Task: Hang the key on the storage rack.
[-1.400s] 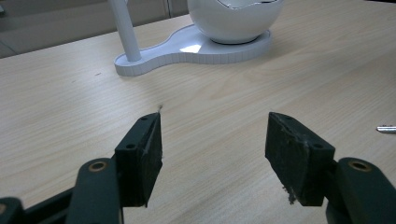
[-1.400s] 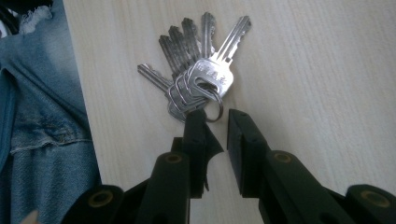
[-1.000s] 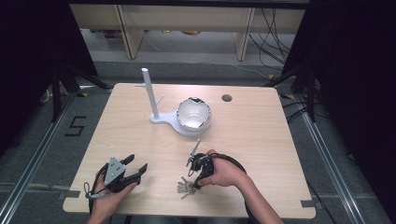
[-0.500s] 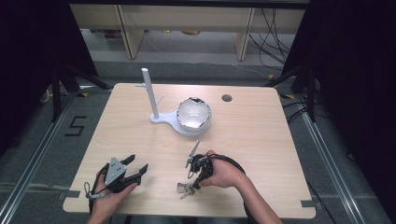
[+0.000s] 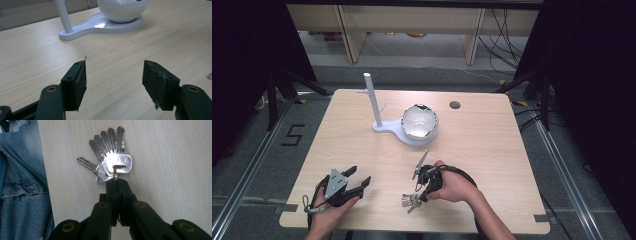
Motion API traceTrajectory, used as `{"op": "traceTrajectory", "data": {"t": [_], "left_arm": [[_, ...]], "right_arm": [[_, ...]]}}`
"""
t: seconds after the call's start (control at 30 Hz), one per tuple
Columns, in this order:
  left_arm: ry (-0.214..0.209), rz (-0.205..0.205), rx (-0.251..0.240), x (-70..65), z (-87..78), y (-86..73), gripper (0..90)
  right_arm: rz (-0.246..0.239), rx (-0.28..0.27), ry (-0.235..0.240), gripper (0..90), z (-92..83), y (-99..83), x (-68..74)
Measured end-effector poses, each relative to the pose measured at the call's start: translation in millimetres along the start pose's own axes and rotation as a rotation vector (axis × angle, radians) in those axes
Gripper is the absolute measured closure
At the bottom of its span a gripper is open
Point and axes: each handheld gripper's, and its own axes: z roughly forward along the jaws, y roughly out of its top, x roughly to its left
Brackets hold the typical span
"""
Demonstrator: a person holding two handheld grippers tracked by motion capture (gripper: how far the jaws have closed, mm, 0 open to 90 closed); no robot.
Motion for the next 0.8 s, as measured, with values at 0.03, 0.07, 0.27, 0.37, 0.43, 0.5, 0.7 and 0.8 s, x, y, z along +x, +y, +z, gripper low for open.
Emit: {"op": "traceTrajectory", "data": {"t": [0.03,0.07,0.27,0.37,0.43,0.5,0.7,0.8], "left_arm": [[0.0,0.0,0.0,0.0,0.0,0.0,35.9],[0.004,0.003,0.008,-0.2,-0.8,0.3,35.8],[0.002,0.005,0.007,-0.4,-0.9,0.3,35.5],[-0.003,0.005,0.0,-0.4,0.2,0.0,35.5],[-0.004,0.007,0.0,-0.3,0.3,0.1,35.5],[-0.004,0.007,0.0,-0.4,0.2,0.0,35.5],[-0.019,0.005,-0.013,-0.5,-1.0,-0.1,35.9],[-0.096,-0.103,-0.019,-5.3,-0.2,3.5,36.2]], "right_arm": [[0.0,0.0,0.0,89.4,0.0,0.0,0.0],[0.016,-0.002,-0.012,89.5,-4.2,-0.4,0.8],[0.018,-0.049,-0.036,89.6,-16.1,-1.5,0.0],[0.028,-0.054,-0.052,89.6,-20.2,-1.8,0.0],[0.024,-0.065,-0.055,89.6,-22.8,-2.3,-0.9],[0.019,-0.077,-0.061,89.6,-25.0,-2.3,-1.9],[0.035,-0.11,-0.083,89.6,-35.8,-2.3,-2.9],[0.05,-0.141,-0.091,89.6,-41.8,-2.5,-3.5]]}}
